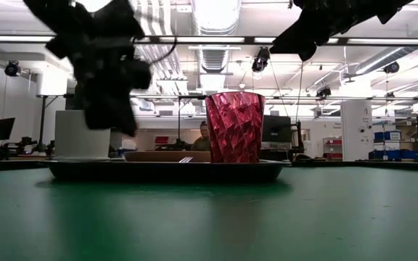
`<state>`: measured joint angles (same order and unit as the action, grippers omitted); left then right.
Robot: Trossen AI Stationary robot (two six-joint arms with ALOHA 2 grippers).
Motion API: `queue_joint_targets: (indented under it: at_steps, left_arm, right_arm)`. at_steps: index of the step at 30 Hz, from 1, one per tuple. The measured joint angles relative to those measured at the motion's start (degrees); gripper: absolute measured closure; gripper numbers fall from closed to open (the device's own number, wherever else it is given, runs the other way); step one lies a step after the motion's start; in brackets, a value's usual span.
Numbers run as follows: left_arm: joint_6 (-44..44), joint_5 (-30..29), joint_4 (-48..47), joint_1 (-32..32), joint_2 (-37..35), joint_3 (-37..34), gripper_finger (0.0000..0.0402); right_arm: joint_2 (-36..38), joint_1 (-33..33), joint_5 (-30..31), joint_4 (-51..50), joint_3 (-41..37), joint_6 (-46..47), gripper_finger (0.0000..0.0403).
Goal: Pick and place plate/cup/fork/spoon on tray
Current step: Put the pink fork to the bottom of the blue spoon on the black serving tray
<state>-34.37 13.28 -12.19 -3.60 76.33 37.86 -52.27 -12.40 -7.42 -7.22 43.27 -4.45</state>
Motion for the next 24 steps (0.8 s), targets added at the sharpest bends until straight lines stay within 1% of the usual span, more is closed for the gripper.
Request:
queue_joint_targets:
  at_steps: [3,7,12,14,16,20,24]
  left_arm:
    - [0.9,-3.7,-1.5,2.2,0.4,3.7,0.0342]
    - [-0.8,-9.9,-7.0,3.8,1.3,6.9,0.0349]
    - [12.2,-18.5,-7.3,9.1,3.8,7.5,0.0350]
    - [13.8,-22.1,-7.3,10.1,4.6,7.1,0.0350]
    - [12.8,-25.4,-7.6,10.2,5.5,6.8,0.0350]
    - [12.3,-25.8,-7.1,10.2,7.6,6.8,0.0334]
    - [10.8,-25.7,-5.8,10.2,9.2,6.8,0.0299]
  right_arm:
    - [0.0,0.0,0.0,0.0,0.0,0.0,0.0275]
    - [0.0,0.0,0.0,0.0,-0.2,-0.1,0.0273]
    - [0.0,0.0,0.0,0.0,-0.2,-0.1,0.0276]
    - [0.0,0.0,0.0,0.0,-0.2,-0.1,0.0277]
    - [0.0,0.0,0.0,0.0,-0.2,0.0,0.0277]
    - [0.0,0.0,0.0,0.0,-0.3,-0.1,0.0274]
    - [0.0,0.0,0.0,0.0,-0.3,-0.1,0.0273]
